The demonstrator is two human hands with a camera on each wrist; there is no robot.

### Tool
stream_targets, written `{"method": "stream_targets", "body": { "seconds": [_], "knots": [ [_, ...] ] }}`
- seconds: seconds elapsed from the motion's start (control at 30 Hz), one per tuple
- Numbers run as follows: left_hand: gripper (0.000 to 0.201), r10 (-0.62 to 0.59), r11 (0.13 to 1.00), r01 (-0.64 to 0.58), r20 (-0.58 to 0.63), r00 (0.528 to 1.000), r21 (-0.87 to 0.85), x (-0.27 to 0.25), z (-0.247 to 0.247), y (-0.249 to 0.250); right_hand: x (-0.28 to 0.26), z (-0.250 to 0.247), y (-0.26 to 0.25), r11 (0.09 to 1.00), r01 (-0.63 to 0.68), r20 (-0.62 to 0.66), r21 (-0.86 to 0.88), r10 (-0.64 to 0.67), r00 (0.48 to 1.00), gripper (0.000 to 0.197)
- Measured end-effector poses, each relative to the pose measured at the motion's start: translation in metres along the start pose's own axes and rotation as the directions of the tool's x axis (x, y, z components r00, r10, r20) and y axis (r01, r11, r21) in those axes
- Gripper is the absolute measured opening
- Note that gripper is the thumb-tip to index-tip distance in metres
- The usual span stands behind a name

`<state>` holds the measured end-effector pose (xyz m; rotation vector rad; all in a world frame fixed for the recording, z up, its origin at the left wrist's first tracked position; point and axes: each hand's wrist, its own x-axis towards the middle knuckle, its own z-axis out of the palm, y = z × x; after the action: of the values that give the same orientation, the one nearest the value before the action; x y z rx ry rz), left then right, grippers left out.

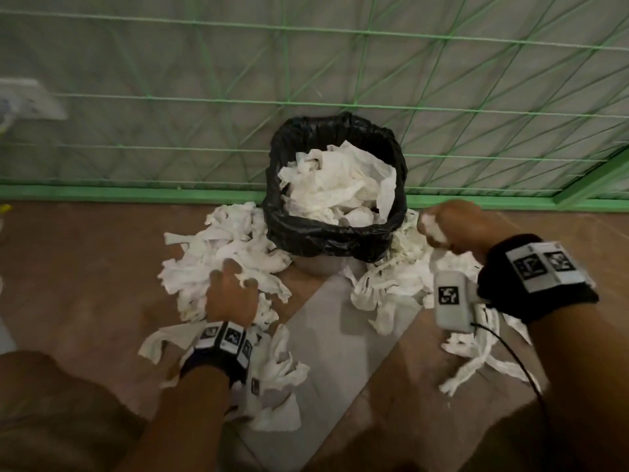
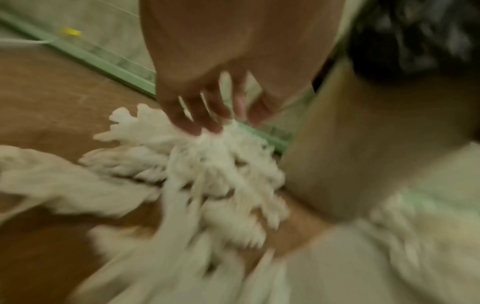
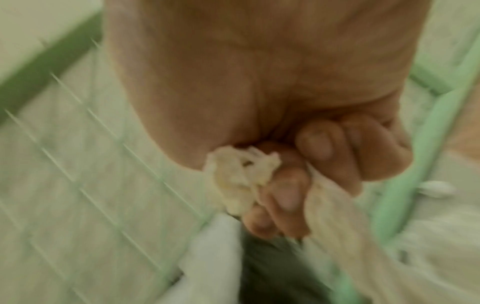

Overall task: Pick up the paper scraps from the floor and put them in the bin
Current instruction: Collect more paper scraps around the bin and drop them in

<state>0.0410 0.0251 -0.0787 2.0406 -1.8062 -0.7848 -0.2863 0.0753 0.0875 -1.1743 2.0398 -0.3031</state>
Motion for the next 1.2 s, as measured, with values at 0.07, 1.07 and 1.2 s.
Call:
{"method": "stream_targets", "body": {
  "seconds": [0.07,1.07,1.2],
  "knots": [
    [0.056,0.077,0.908,-0.243,0.434,0.898,0.342,-0.019,0.035,-0.026,-0.010,-0.029,-0.031,0.973,0.116,-0.195,0.200,-0.077,0.978,0.032],
    [0.019,0.518,0.810,-0.550,-0.191,0.833,-0.201,0.007,-0.129,0.170,0.020,0.191,0.074,0.918,-0.029,0.252,-0.395,0.139,0.958,0.057],
    [0.016,0.651,0.738,-0.656,-0.089,0.754,-0.156,0.019,-0.119,0.215,0.012,0.213,0.068,0.840,0.142,0.250,-0.524,-0.007,0.968,0.037]
  ]
}}
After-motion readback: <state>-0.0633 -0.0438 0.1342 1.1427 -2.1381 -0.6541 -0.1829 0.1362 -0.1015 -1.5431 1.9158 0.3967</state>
